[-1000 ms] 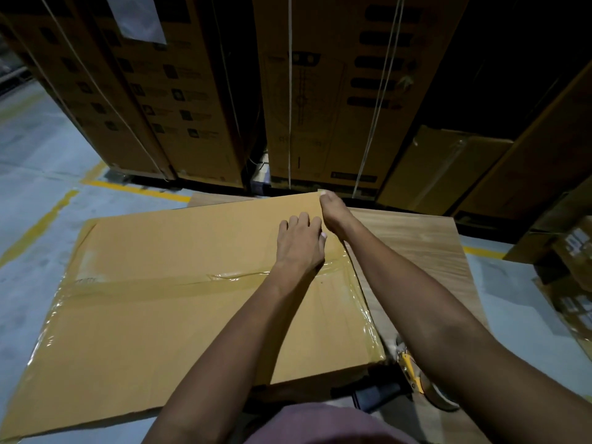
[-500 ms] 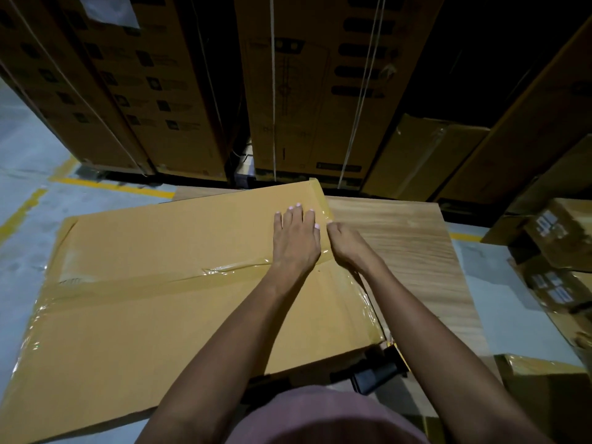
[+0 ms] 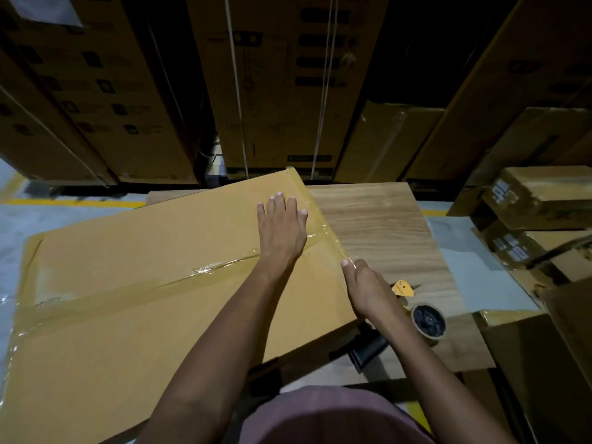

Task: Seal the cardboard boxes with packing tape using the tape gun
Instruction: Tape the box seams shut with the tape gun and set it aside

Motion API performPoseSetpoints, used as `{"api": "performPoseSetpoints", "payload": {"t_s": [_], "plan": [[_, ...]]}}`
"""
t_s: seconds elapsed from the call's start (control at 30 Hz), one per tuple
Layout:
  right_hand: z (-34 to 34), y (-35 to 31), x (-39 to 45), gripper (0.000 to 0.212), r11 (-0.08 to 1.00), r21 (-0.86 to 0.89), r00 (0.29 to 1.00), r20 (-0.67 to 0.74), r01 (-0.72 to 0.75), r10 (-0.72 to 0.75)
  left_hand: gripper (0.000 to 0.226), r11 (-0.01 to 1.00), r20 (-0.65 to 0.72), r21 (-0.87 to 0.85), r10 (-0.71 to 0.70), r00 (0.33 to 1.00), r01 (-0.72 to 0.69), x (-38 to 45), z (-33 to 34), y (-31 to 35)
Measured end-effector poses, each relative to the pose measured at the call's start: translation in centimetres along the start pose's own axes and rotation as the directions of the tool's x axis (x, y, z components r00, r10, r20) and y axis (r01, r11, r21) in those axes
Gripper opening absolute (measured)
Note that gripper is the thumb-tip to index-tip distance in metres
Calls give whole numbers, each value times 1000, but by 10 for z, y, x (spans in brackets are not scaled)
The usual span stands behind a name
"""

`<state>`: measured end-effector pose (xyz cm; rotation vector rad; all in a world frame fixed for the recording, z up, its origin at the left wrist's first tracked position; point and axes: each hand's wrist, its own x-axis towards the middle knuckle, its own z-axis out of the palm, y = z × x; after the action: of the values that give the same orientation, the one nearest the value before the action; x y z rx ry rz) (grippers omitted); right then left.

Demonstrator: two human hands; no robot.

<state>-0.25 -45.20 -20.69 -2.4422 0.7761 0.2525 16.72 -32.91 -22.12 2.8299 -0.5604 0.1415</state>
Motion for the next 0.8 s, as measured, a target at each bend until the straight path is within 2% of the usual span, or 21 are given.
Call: {"api": "performPoseSetpoints", "payload": {"t_s": [0.1,0.2,0.27,0.37,0.47,0.53,0.67,0.8], "plan": [[-1,-6,2,57,1000,24,1000,-15,-14,14,70,998,2,-55,7,1000,-7,-2,-4,-4],[2,-2,-2,62,995,99,997,-68,-26,33,74,987,-11,-71,144,990,-144,-9,-9,-1],[6,2,-10,62,991,130,978,-201,-31,57,69,975,18,-67,215,976,-213,-17,-13,4],[14,2,-28,49,957,288,892,-430,-7,136,65,986,118,-60,160,980,-153,-35,-14,1],[16,1,-40,30,906,418,834,-521,62,183,58,994,170,-42,106,980,-100,-59,-19,-15],[15,0,-41,29,922,375,834,-537,99,129,56,998,181,-39,65,981,-59,-77,-24,-31],[11,-5,-33,33,983,138,867,-497,119,-35,56,999,210,-22,-41,977,46,-103,-35,-59],[7,-5,-33,36,994,78,900,-435,82,-40,55,982,233,31,-188,954,186,-133,-49,-90]]}}
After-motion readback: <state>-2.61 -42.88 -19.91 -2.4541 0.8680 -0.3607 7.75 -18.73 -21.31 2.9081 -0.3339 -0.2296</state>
